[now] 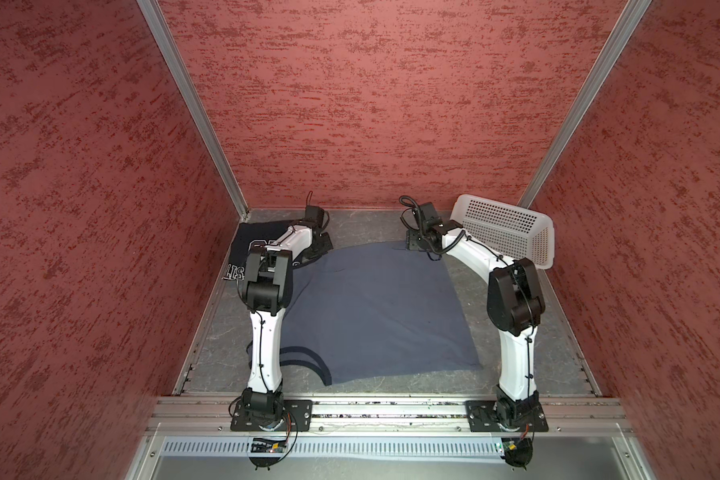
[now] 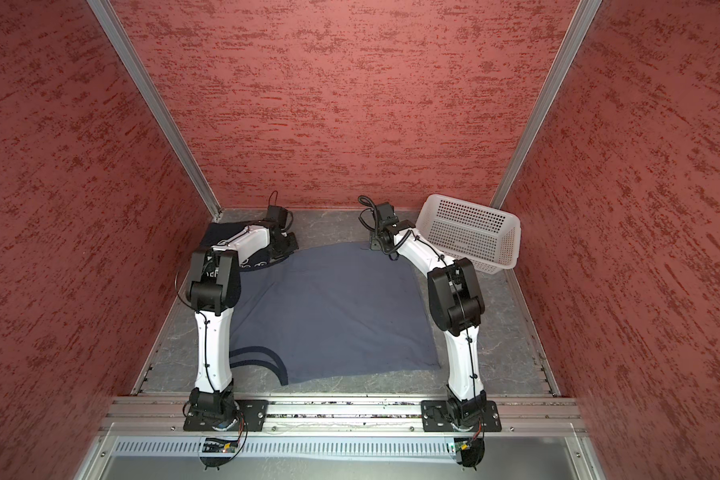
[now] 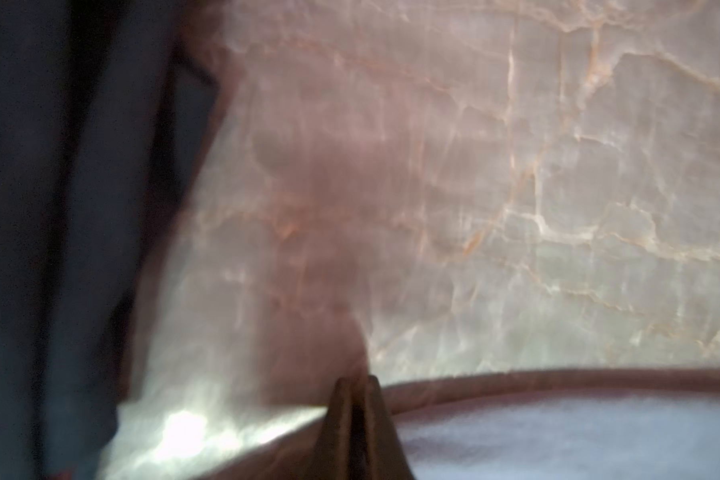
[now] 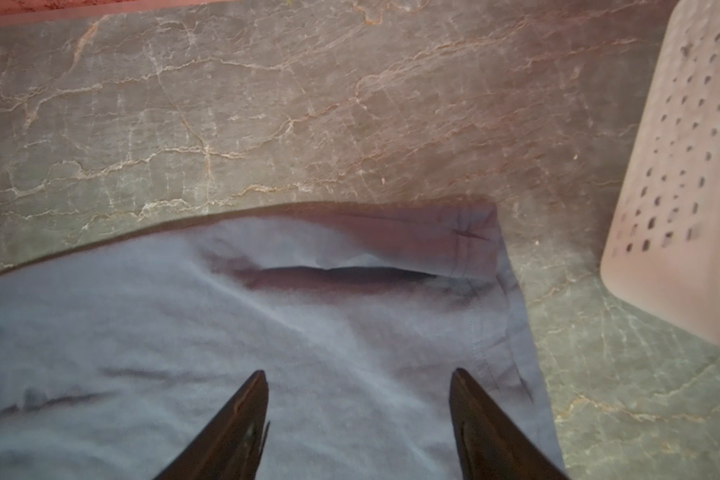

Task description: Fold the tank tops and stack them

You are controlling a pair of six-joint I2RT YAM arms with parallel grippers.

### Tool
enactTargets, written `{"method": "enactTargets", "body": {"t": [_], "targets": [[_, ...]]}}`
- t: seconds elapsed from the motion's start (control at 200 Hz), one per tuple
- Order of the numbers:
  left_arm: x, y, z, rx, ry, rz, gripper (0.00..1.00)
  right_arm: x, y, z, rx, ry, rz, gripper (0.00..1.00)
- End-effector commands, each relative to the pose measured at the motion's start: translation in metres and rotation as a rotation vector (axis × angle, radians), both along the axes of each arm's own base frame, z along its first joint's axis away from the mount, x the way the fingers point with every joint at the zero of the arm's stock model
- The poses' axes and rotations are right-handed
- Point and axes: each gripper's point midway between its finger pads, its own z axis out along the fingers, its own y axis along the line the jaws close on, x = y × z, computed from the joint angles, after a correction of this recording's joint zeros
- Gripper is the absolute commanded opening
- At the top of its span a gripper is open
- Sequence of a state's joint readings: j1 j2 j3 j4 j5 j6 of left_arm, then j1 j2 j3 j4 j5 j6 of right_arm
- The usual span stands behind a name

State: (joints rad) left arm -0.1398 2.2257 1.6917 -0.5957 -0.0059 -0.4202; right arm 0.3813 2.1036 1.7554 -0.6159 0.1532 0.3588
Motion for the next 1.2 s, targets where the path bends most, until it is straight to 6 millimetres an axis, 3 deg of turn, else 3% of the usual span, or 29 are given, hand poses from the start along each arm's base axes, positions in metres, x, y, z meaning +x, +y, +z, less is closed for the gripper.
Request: {"method": "enactTargets", "body": {"t": [0.0,0.06,0.145,0.366,0.676,0.862,0.922,1.032,1.192], "targets": [[0.001,0.008,0.04,0.004,-0.151,0.035,0.0,0.013,-0.007,-0.001,-0.016,0.001,-0.016,0.7],[-0.005,0.013,0.056,0.003,-0.202,0.053,0.0,0.019,-0.005,-0.003,-0.018,0.002,-0.015,0.69],[-0.015,0.014,0.063,-0.01,-0.222,0.053,0.0,0.028,0.0,-0.008,-0.013,0.005,-0.003,0.69],[-0.028,0.019,0.056,0.001,-0.203,0.074,0.0,0.047,-0.011,-0.035,-0.052,0.07,-0.072,0.68],[-0.034,0.029,0.055,0.018,-0.225,0.121,0.0,0.052,-0.033,-0.058,-0.092,0.141,-0.193,0.7],[-0.033,0.03,0.052,0.007,-0.218,0.122,0.0,0.051,-0.033,-0.07,-0.082,0.169,-0.187,0.69],[-0.033,0.031,0.052,0.007,-0.219,0.122,0.0,0.052,-0.028,-0.071,-0.061,0.171,-0.174,0.66],[-0.032,0.03,0.052,0.004,-0.22,0.121,0.0,0.053,-0.022,-0.071,-0.033,0.172,-0.152,0.48],[-0.029,0.027,0.054,-0.008,-0.231,0.107,0.0,0.054,-0.024,-0.065,-0.04,0.157,-0.156,0.32]]}}
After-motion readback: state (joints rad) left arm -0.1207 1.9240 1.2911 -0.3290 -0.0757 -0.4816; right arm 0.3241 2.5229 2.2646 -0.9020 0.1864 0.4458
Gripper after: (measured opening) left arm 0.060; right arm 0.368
